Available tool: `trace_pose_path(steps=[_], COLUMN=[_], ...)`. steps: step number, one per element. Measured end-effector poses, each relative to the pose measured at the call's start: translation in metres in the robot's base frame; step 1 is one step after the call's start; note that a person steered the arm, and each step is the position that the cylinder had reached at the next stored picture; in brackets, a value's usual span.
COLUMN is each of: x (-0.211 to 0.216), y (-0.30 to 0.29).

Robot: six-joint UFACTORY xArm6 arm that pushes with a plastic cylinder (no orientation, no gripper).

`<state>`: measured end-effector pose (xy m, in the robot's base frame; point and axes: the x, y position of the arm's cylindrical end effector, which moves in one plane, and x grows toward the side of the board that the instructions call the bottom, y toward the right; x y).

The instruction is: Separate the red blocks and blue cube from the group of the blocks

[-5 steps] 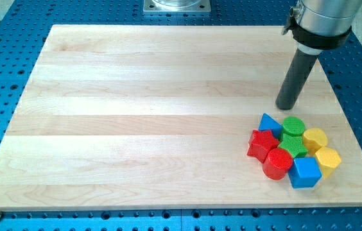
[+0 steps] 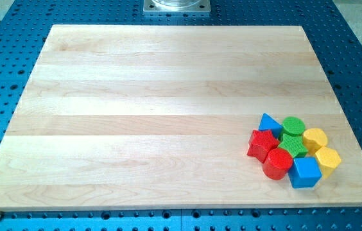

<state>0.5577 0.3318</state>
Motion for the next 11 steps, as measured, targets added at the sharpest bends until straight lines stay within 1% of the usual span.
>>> trace_pose_path(steps=[1,3,5,6,7,8,9,10,11], x=[0.028,0.049,-0.002,-0.010,-0.026,-0.049,-0.091,-0.125,-0.116], y=[-0.039,-0.141,-0.187,-0.242,-0.246,-0.204,-0.202,-0.212,-0.149])
